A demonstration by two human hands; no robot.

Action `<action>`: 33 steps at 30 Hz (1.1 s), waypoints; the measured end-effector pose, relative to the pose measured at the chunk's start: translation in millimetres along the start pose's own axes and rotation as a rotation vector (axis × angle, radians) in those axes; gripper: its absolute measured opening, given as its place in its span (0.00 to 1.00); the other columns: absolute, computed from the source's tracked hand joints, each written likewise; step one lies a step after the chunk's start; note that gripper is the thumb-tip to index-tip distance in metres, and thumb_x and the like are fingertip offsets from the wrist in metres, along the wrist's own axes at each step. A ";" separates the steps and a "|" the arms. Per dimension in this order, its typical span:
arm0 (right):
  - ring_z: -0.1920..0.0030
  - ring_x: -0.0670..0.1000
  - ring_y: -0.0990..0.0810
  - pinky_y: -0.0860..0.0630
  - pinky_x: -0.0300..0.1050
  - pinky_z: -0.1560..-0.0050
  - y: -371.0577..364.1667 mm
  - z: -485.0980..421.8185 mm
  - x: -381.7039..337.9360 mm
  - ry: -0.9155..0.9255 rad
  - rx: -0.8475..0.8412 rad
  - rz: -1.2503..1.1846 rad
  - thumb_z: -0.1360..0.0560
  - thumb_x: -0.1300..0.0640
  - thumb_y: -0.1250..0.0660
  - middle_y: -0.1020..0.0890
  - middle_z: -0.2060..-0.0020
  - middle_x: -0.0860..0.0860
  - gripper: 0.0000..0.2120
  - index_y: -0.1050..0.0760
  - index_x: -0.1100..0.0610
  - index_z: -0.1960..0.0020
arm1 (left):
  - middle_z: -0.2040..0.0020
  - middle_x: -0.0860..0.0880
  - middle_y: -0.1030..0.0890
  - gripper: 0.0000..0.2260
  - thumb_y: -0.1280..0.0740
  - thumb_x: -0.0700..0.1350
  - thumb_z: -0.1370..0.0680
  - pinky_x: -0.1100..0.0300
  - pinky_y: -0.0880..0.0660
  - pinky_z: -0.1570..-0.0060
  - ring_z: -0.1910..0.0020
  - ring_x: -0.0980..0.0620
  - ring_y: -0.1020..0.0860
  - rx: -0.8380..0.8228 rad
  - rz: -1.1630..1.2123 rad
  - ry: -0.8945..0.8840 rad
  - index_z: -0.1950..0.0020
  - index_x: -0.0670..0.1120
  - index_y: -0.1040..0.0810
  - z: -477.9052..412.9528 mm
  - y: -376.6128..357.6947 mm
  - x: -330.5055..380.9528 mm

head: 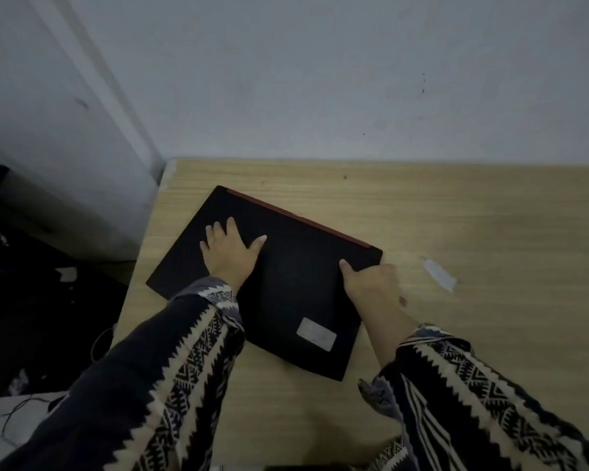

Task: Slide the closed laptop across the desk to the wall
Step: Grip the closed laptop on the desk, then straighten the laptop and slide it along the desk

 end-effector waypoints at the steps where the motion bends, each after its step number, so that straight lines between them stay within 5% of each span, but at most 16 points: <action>1: 0.36 0.64 0.25 0.30 0.60 0.34 1.8 1.7 -6.1 0.026 -0.015 0.023 0.31 0.27 0.38 0.24 0.35 0.62 0.51 0.41 0.65 0.26 | 0.21 0.36 0.45 0.42 0.40 0.68 0.24 0.42 0.49 0.25 0.21 0.38 0.50 -0.026 -0.018 0.035 0.20 0.43 0.47 -3.6 0.8 -3.0; 4: 0.35 0.60 0.25 0.30 0.53 0.33 7.9 5.0 -10.4 -0.026 -0.058 0.078 0.26 0.29 0.43 0.23 0.37 0.59 0.44 0.33 0.67 0.30 | 0.21 0.34 0.49 0.49 0.37 0.71 0.29 0.41 0.51 0.24 0.22 0.36 0.51 -0.097 -0.040 0.132 0.20 0.44 0.50 -17.9 2.2 -13.8; 9: 0.53 0.61 0.17 0.21 0.59 0.48 -8.5 -12.1 5.6 -0.022 -0.045 -0.142 0.49 0.20 0.33 0.17 0.56 0.56 0.50 0.22 0.61 0.46 | 0.22 0.32 0.50 0.51 0.36 0.73 0.31 0.41 0.52 0.24 0.23 0.34 0.50 -0.102 -0.088 0.189 0.20 0.45 0.51 -42.2 3.1 -22.4; 13: 0.55 0.60 0.18 0.19 0.57 0.50 -1.5 -10.2 -5.4 -0.033 -0.061 -0.325 0.42 0.33 0.22 0.18 0.60 0.55 0.32 0.24 0.60 0.56 | 0.23 0.30 0.48 0.53 0.36 0.74 0.33 0.38 0.50 0.25 0.24 0.31 0.48 -0.084 -0.067 0.244 0.20 0.45 0.52 -53.0 10.4 -37.3; 16: 0.56 0.60 0.18 0.18 0.57 0.50 0.9 -20.5 -19.0 -0.016 -0.046 -0.352 0.40 0.34 0.22 0.20 0.62 0.56 0.32 0.24 0.62 0.56 | 0.25 0.31 0.40 0.56 0.35 0.76 0.36 0.36 0.43 0.28 0.27 0.32 0.40 -0.059 -0.018 0.299 0.20 0.45 0.52 -54.9 14.8 -52.4; 22: 0.59 0.58 0.20 0.19 0.52 0.55 9.4 -35.4 -48.6 0.040 -0.032 -0.259 0.37 0.35 0.23 0.26 0.69 0.53 0.30 0.29 0.61 0.60 | 0.33 0.35 0.27 0.61 0.33 0.80 0.47 0.41 0.29 0.36 0.35 0.34 0.28 0.054 0.030 0.425 0.29 0.36 0.34 -57.0 22.2 -66.9; 25: 0.59 0.57 0.20 0.20 0.50 0.56 10.5 -43.2 -55.5 0.099 -0.073 -0.180 0.34 0.34 0.26 0.25 0.69 0.54 0.30 0.29 0.62 0.62 | 0.40 0.39 0.21 0.64 0.35 0.83 0.58 0.46 0.25 0.41 0.41 0.37 0.23 -0.090 0.053 0.487 0.36 0.38 0.25 -61.7 20.4 -78.3; 30: 0.71 0.50 0.28 0.31 0.44 0.68 25.2 -48.9 -66.6 0.228 -0.066 0.027 0.26 0.33 0.36 0.27 0.72 0.53 0.30 0.32 0.60 0.68 | 0.40 0.42 0.20 0.68 0.31 0.79 0.69 0.43 0.25 0.40 0.43 0.38 0.22 -0.172 0.234 0.584 0.35 0.44 0.26 -57.2 4.5 -88.0; 33: 0.70 0.51 0.28 0.29 0.45 0.65 26.5 -54.5 -65.6 0.242 -0.078 0.029 0.25 0.34 0.37 0.27 0.71 0.53 0.30 0.31 0.61 0.67 | 0.41 0.42 0.20 0.67 0.29 0.78 0.68 0.45 0.24 0.41 0.44 0.39 0.21 -0.161 0.286 0.579 0.35 0.43 0.26 -46.3 3.7 -81.4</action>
Point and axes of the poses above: each hand's wrist, its own z-axis away from the middle knuckle, its own y-axis out of the back of the hand, x = y × z, the point moved 7 cm from there along -z, towards the middle knuckle
